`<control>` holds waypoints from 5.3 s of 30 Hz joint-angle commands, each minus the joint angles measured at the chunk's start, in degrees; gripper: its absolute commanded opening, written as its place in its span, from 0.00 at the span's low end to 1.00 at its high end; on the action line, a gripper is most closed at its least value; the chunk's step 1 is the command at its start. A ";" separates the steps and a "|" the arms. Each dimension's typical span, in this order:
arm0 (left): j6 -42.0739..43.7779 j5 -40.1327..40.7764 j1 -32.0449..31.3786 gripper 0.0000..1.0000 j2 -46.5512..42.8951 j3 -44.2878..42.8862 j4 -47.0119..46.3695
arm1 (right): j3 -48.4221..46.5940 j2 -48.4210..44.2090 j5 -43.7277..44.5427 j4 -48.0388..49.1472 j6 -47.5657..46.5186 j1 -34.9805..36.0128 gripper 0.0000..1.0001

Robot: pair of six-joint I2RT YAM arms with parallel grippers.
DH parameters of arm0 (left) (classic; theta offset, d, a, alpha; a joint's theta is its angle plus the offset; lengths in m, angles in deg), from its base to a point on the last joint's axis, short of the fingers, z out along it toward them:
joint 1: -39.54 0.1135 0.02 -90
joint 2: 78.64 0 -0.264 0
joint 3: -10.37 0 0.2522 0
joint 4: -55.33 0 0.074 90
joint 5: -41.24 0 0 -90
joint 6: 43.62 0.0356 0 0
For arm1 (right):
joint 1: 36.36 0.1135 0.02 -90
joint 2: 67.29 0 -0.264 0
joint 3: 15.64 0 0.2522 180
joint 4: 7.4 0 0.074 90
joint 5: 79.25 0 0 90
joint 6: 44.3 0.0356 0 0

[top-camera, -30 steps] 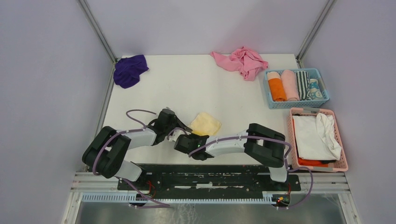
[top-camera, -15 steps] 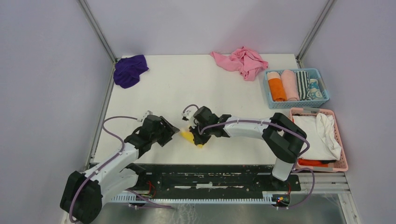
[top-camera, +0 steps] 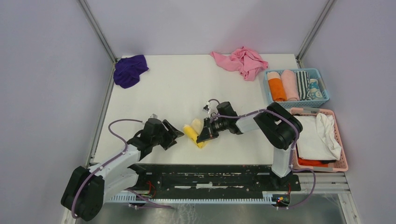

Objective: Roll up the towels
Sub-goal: Roll the towel at the center of the board.

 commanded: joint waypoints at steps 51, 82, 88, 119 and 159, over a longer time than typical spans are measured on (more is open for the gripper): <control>-6.50 2.20 -5.53 0.43 33.39 -3.04 -16.73 | -18.89 -7.24 83.23 -43.15 -36.50 35.98 0.60; 0.10 -0.25 -5.56 0.42 40.43 -7.56 -14.20 | -16.83 0.89 91.63 -41.07 -45.35 32.78 0.61; 0.57 -0.20 -5.56 0.42 41.07 -7.96 -13.68 | -15.35 -2.50 91.03 -39.50 -47.28 32.65 0.62; 4.41 3.71 -4.29 0.55 27.07 -7.25 -6.34 | -16.99 -3.02 56.60 -45.36 -41.87 26.28 0.14; -4.42 -1.18 -2.53 0.53 25.86 -2.01 -20.11 | -13.56 5.43 -1.42 -27.09 -14.96 -0.64 0.42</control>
